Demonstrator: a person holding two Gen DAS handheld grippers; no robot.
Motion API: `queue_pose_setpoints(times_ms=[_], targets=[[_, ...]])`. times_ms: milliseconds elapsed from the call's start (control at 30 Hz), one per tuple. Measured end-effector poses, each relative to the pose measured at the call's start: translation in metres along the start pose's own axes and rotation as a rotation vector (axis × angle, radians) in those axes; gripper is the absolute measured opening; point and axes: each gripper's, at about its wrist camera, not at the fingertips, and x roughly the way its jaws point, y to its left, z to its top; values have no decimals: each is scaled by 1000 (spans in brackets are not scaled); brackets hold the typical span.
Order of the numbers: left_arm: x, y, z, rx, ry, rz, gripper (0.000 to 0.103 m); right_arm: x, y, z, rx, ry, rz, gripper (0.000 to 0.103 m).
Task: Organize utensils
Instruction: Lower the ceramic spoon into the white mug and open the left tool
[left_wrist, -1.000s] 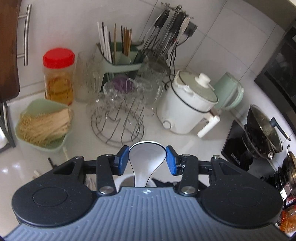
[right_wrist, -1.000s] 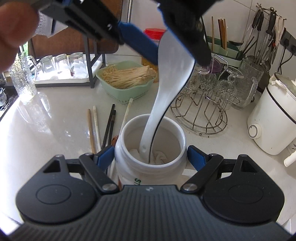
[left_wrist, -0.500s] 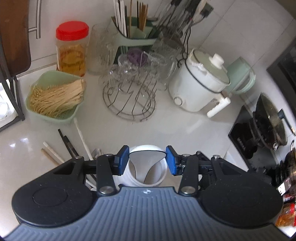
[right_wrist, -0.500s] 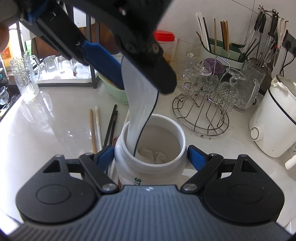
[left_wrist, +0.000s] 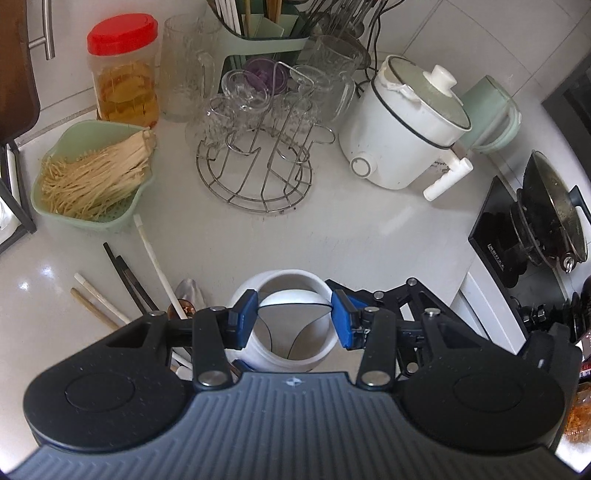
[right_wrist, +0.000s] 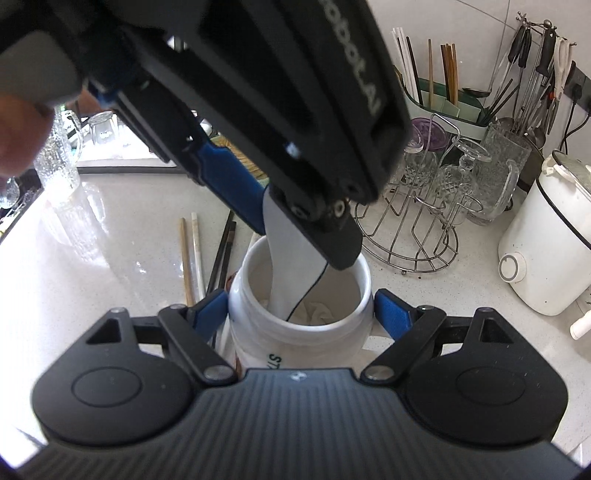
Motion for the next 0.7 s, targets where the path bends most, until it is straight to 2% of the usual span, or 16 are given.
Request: queue_pose_setpoints(times_ms=[700], targets=[[1,1,9,-29,-12,29,52,1,-1,-1,-2,4,2,89]])
